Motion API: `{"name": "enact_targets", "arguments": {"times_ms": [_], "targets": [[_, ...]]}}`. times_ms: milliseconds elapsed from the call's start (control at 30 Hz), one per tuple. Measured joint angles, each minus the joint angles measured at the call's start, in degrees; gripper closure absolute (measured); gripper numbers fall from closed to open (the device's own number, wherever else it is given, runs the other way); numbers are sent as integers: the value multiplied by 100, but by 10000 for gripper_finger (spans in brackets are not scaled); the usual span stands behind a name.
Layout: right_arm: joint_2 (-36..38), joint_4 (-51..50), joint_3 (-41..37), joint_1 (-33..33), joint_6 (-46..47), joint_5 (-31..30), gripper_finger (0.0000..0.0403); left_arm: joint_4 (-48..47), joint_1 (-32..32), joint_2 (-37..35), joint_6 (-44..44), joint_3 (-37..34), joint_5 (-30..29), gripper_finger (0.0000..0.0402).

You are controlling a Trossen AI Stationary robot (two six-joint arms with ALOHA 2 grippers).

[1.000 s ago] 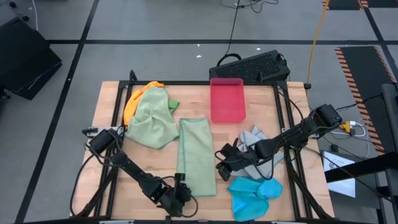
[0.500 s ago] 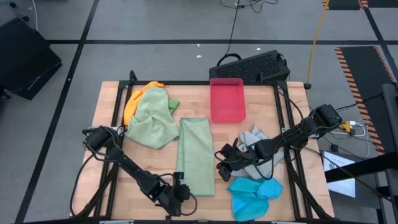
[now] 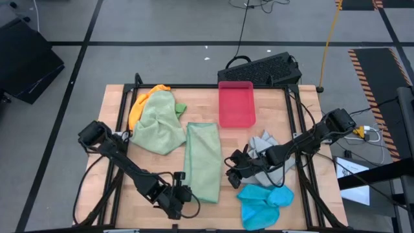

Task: Fold microfiber towels
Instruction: Fold the right light green microfiber cloth

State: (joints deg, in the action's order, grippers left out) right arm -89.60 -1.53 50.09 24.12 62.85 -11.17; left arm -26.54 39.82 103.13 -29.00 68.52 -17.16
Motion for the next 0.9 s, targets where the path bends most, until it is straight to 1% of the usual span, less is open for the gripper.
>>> {"name": "enact_targets", "arguments": {"times_ms": [100,233,333,400,533,667,767,833,900], "targets": [[0,4,-11,0,92,-83,351,21,49,4,-56,-126,163,399],[0,10,-11,0,101,-84,351,42,96,7,-283,-348,207,397],[0,1,-11,0,101,-84,351,391,105,7,-281,-512,216,397],[0,4,-11,0,101,-83,351,413,105,7,-307,-599,218,399],[0,4,-11,0,101,-84,351,383,105,5,-302,-611,267,396],[0,2,-11,-11,96,-82,351,388,126,78,-358,-611,599,398],[0,-3,-11,-15,89,-84,351,344,164,140,-417,-618,638,398],[0,-1,-11,-15,57,-84,351,441,164,212,-427,-600,651,390],[0,-6,-11,-17,47,-84,351,294,164,270,-441,-611,675,376]]}}
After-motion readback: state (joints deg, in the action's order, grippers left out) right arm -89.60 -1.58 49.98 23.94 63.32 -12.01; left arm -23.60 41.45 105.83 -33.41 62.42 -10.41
